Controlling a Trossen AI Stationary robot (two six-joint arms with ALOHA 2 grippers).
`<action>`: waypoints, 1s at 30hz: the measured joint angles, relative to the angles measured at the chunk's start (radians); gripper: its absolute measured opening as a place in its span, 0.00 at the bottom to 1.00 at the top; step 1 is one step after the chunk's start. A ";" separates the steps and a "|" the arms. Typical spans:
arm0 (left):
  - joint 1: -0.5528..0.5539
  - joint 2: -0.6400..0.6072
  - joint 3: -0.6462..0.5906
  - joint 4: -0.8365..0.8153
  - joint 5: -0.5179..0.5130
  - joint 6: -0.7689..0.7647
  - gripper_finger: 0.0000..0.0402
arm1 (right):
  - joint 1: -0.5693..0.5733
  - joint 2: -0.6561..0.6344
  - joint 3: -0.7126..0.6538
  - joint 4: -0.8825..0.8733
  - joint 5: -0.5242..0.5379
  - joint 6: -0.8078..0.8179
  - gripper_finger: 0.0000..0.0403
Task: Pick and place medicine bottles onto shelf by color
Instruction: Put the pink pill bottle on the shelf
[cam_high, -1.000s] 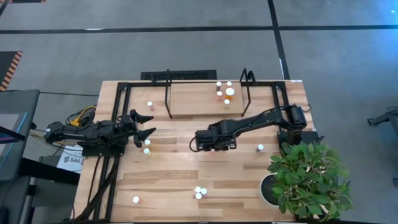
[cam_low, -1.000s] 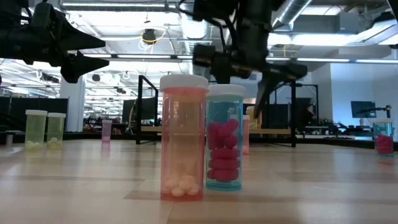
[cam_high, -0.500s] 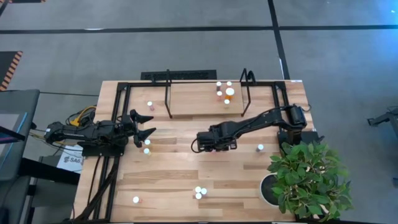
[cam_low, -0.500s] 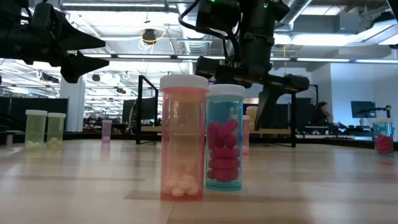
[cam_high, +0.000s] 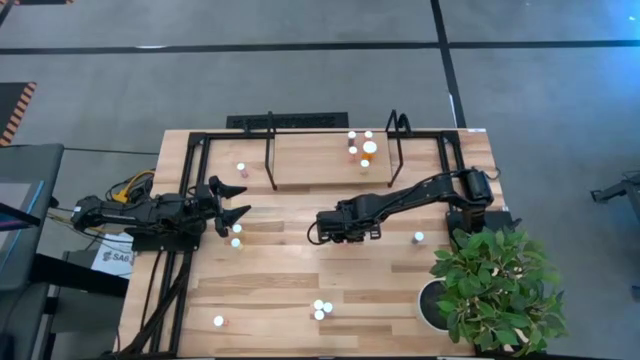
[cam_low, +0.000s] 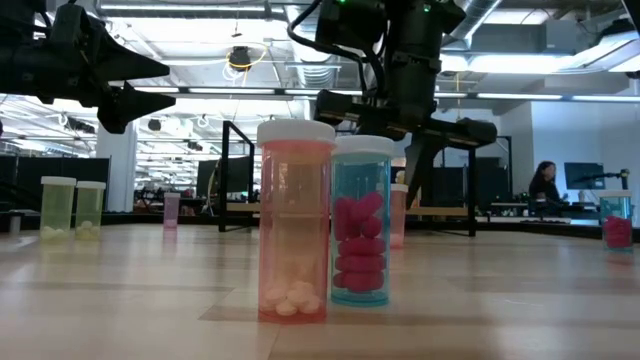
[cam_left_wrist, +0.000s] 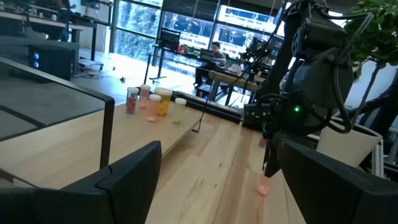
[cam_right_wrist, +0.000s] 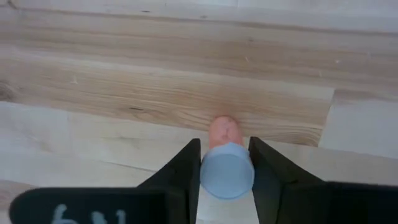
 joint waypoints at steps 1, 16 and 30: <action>0.000 0.000 0.000 0.000 0.000 0.000 0.78 | -0.002 0.000 0.000 -0.003 0.000 0.001 0.30; 0.000 0.000 0.000 0.000 0.000 0.000 0.78 | -0.133 0.002 0.108 -0.192 -0.049 -0.113 0.32; 0.000 0.000 0.000 0.000 0.000 0.000 0.78 | -0.392 0.001 0.239 -0.274 0.006 -0.392 0.34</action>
